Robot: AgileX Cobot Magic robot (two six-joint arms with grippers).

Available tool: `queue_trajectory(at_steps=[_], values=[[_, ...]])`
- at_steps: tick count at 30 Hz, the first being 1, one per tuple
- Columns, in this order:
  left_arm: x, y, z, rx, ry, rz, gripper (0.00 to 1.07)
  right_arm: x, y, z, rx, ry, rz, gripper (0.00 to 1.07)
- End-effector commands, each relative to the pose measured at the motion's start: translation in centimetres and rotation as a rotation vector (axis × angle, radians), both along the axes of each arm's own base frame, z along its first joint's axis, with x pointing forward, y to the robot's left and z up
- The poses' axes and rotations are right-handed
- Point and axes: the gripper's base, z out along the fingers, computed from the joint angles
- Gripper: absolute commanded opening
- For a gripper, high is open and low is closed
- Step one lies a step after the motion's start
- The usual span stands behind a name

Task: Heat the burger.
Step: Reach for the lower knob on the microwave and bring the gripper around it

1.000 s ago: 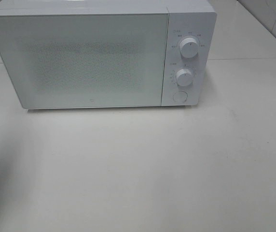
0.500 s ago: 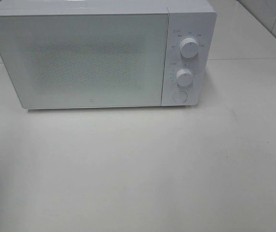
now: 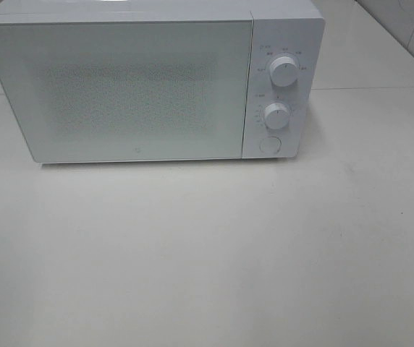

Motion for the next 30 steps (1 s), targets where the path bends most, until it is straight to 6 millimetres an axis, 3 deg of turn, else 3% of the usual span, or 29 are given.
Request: queue_trajectory(at_steps=[1,9,30], values=[[-0.7,0.0,-0.2,-0.009,-0.1,-0.004,1.0,-0.4,0.0,0.0,0.0,-0.035,-0.004,0.76],[-3.1,0.0,-0.2,-0.019,-0.247,-0.012,1.0,-0.4,0.0,0.0,0.0,-0.035,-0.004,0.76],[-3.1,-0.2,-0.2,-0.03,-0.247,0.061,1.0,-0.4,0.0,0.0,0.0,-0.035,-0.004,0.76]])
